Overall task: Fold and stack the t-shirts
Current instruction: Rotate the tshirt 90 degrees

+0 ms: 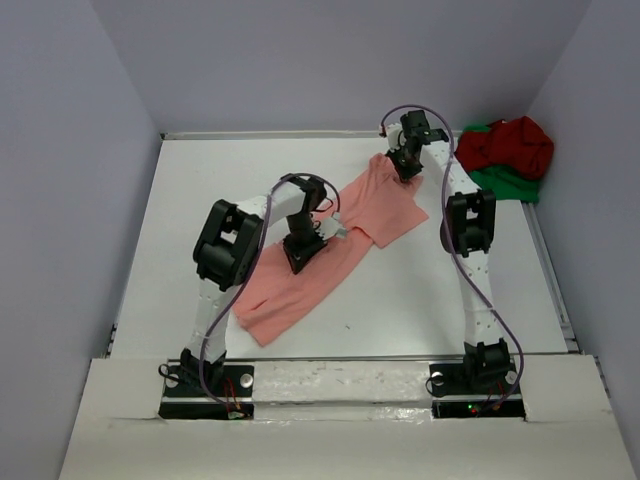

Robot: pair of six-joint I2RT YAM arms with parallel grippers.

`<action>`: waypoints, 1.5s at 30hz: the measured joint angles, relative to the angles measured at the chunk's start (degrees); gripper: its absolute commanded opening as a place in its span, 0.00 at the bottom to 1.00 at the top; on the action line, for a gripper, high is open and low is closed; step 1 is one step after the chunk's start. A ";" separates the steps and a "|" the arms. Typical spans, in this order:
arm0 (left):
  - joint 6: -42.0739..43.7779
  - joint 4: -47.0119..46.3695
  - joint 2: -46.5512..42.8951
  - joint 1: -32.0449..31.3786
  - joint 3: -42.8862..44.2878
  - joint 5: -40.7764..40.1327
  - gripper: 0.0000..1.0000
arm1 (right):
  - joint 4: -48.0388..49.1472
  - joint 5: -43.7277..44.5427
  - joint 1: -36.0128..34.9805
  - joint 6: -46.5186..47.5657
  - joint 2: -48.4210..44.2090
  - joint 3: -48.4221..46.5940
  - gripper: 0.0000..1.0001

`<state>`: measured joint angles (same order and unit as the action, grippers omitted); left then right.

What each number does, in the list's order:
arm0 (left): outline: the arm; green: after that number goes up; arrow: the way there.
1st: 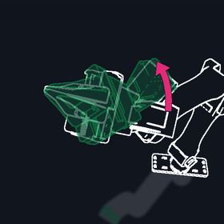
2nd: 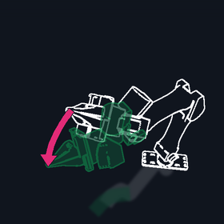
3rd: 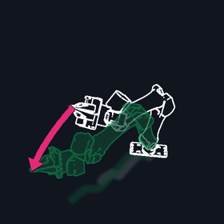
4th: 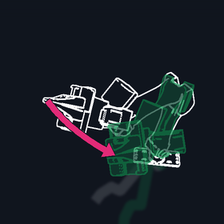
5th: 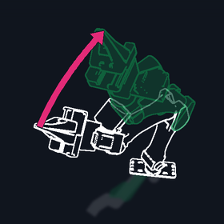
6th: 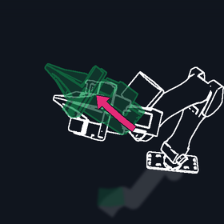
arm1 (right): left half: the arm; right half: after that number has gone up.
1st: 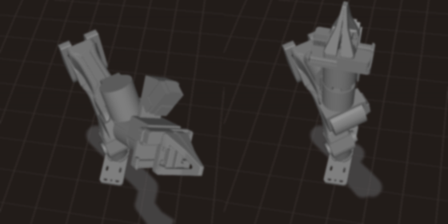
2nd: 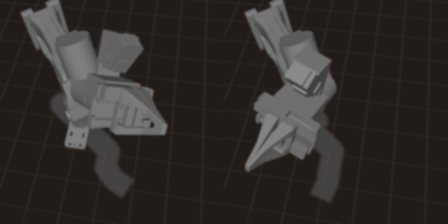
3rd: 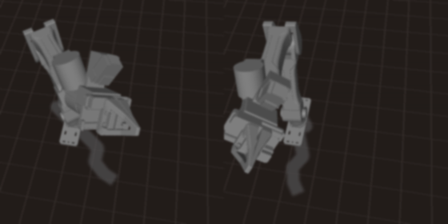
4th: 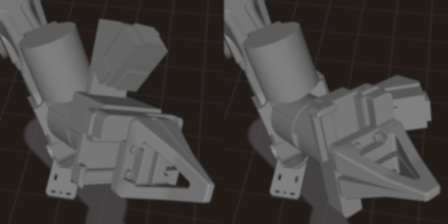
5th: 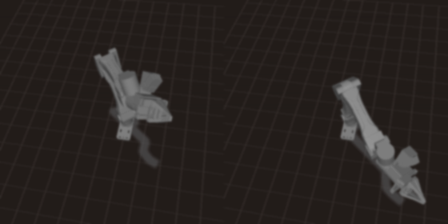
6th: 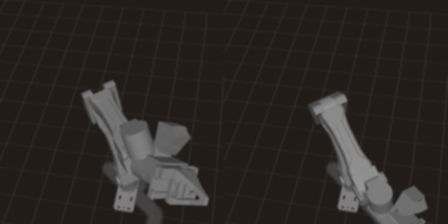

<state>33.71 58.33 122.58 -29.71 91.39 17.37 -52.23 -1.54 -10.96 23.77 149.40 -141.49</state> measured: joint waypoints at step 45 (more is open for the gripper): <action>-2.49 -3.74 -8.48 -6.73 21.44 0.39 0.99 | -2.95 -0.79 2.73 0.31 -32.26 20.28 0.59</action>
<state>31.22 54.59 114.10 -36.45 112.84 17.76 -55.18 -2.33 -8.23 24.08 117.14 -121.21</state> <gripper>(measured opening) 0.968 0.548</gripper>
